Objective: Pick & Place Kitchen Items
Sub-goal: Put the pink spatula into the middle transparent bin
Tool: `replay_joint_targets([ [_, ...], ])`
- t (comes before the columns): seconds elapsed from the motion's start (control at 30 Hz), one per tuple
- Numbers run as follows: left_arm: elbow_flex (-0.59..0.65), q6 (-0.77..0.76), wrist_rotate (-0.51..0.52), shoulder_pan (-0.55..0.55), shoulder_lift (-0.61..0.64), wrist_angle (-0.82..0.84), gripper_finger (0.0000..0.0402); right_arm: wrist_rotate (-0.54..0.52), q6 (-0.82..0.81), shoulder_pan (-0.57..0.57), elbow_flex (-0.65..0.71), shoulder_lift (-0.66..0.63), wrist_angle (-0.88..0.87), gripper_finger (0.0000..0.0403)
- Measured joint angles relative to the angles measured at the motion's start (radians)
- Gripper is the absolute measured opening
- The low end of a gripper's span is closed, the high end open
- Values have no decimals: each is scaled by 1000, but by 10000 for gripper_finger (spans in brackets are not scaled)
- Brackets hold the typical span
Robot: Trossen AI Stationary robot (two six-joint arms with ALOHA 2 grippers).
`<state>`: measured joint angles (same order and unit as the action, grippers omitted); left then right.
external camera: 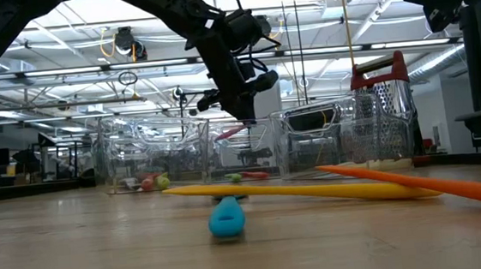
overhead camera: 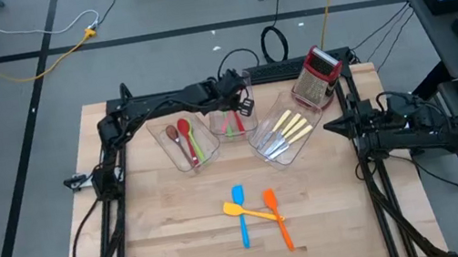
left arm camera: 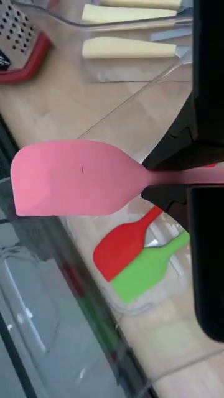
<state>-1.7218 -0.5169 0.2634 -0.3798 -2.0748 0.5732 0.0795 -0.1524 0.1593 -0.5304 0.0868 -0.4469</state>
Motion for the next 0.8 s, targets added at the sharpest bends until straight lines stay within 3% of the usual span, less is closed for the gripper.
replay_joint_targets([
  [0.43,1,-42,-54,-11,-58,-57,9,-3,-19,1,0,0,1,0],
  [0.8,2,-41,-62,-17,-73,-52,44,-4,-27,1,0,0,1,0],
])
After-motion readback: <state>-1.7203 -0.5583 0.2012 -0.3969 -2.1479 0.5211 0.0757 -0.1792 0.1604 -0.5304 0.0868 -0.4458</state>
